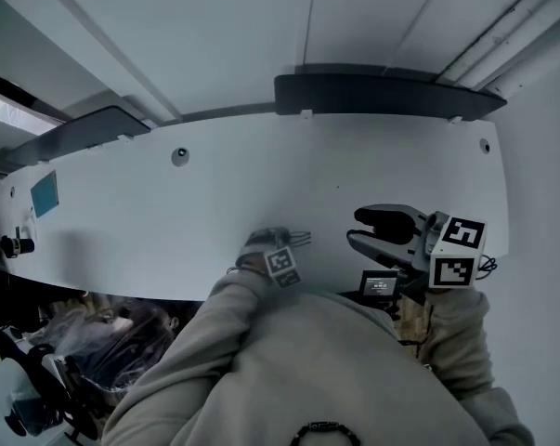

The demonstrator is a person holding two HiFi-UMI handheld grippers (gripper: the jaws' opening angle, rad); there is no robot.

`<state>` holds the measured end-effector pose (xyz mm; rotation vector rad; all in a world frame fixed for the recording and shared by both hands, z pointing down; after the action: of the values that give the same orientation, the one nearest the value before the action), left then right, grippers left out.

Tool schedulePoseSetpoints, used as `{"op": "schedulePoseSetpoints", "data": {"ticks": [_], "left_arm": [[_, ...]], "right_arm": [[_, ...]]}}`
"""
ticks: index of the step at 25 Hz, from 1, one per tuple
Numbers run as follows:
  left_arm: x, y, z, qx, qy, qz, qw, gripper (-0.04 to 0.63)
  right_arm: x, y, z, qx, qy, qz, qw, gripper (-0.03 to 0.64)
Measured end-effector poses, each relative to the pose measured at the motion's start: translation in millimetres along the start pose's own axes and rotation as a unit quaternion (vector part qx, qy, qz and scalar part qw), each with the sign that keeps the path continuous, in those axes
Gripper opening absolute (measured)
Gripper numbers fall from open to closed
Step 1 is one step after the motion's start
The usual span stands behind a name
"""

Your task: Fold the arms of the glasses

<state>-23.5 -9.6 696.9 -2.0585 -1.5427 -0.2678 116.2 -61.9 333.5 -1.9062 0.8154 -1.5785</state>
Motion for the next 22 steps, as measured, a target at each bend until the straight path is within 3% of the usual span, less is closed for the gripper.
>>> {"op": "schedulePoseSetpoints", "data": {"ticks": [2, 4, 10, 12, 13, 15, 17, 19, 20, 22], "left_arm": [[5, -8, -5, -0.020, 0.004, 0.001, 0.9998, 0.036], [8, -10, -5, -0.030, 0.008, 0.006, 0.9995, 0.109], [-2, -3, 4, -0.012, 0.001, 0.043, 0.9990, 0.240], [-13, 0, 14, -0.004, 0.000, 0.080, 0.9968, 0.249], [-22, 0, 20, 0.004, 0.000, 0.116, 0.9932, 0.249], [-45, 0, 36, 0.034, 0.000, 0.219, 0.9751, 0.249], [-75, 4, 61, 0.082, -0.002, 0.314, 0.9459, 0.249], [-107, 11, 92, 0.135, -0.002, 0.378, 0.9157, 0.233], [-123, 14, 108, 0.164, -0.001, 0.410, 0.8973, 0.201], [-155, 17, 142, 0.226, 0.001, 0.479, 0.8482, 0.056]], "right_arm": [[0, 1, 1, 0.002, -0.001, 0.000, 1.000, 0.187], [0, 1, 2, 0.005, 0.001, -0.002, 1.000, 0.187], [3, 2, -1, 0.007, 0.011, 0.000, 1.000, 0.187], [6, 4, -4, 0.006, 0.015, 0.002, 1.000, 0.187], [6, 5, -6, 0.005, 0.016, 0.003, 1.000, 0.187], [7, 7, -9, 0.006, 0.013, 0.010, 1.000, 0.186], [10, 9, -12, 0.010, -0.002, 0.031, 0.999, 0.163], [14, 13, -13, 0.014, -0.033, 0.068, 0.997, 0.114], [16, 14, -14, 0.017, -0.051, 0.088, 0.995, 0.078], [18, 17, -16, 0.019, -0.082, 0.121, 0.989, 0.036]]}}
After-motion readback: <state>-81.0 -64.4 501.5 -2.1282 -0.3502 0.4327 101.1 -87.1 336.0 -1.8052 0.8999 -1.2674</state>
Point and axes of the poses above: the fingertips, and each gripper's own axes: z backward along the fingers, x to its right, y out of its top, the point moved 6 cm from there along z, backward along the fingers, and after that the axes turned 13 degrees about y, right-handed, at the moved point
